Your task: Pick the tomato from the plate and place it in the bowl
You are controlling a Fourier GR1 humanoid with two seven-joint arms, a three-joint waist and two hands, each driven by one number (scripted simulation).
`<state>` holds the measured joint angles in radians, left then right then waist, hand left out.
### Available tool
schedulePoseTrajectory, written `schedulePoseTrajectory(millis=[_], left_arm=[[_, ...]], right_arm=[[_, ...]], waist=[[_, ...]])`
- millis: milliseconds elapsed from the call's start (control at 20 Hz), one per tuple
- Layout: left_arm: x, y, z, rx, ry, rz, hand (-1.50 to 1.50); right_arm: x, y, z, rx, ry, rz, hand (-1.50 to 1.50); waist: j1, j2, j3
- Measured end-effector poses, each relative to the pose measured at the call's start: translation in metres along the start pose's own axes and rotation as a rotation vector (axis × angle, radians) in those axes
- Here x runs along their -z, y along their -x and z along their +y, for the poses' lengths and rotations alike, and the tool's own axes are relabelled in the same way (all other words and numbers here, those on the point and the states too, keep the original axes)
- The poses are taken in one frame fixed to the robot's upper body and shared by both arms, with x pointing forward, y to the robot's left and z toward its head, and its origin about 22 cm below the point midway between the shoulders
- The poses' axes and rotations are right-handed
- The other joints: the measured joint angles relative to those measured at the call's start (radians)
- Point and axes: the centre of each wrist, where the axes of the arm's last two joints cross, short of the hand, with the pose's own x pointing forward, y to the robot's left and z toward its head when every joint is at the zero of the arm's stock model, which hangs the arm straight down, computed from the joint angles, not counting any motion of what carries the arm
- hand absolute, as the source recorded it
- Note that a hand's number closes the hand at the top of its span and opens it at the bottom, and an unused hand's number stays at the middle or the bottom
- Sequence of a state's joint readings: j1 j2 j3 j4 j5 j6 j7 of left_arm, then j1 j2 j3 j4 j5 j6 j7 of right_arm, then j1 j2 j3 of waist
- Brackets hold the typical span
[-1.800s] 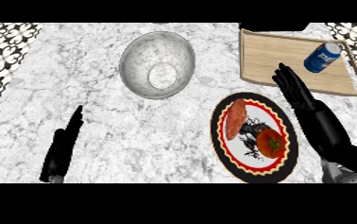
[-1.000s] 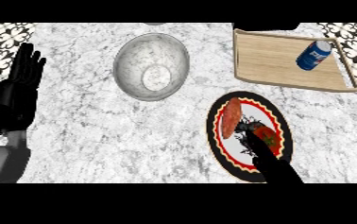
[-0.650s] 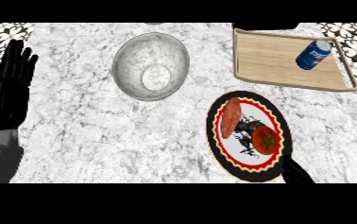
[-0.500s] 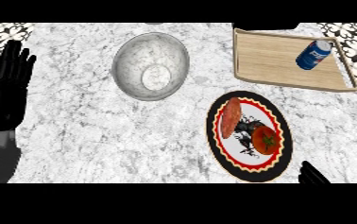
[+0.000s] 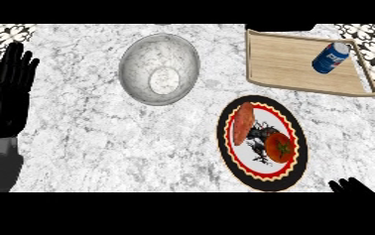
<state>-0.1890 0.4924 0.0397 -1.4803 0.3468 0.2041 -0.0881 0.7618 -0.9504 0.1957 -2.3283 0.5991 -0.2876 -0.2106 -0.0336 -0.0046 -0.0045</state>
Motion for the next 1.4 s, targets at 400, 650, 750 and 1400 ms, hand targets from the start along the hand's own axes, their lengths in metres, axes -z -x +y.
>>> schedulePoseTrajectory(millis=[400,650,750,1400], left_arm=[[0.008,-0.005,0.0,-0.007,0.018,-0.006,0.0],[0.007,-0.005,-0.006,-0.012,0.03,-0.007,0.0],[0.008,0.0,-0.011,-0.011,0.032,-0.003,0.0],[0.007,-0.007,-0.016,-0.016,0.034,-0.006,0.0]], right_arm=[[0.007,0.004,-0.011,-0.06,-0.128,0.11,-1.5],[0.019,0.006,-0.005,-0.07,-0.145,0.125,-1.5],[0.025,0.005,-0.003,-0.093,-0.151,0.122,-1.5],[0.068,0.04,0.033,-0.109,-0.173,0.167,-1.5]], waist=[[0.019,0.003,0.003],[0.029,0.004,0.004],[0.03,0.004,0.004],[0.033,0.004,0.005]])
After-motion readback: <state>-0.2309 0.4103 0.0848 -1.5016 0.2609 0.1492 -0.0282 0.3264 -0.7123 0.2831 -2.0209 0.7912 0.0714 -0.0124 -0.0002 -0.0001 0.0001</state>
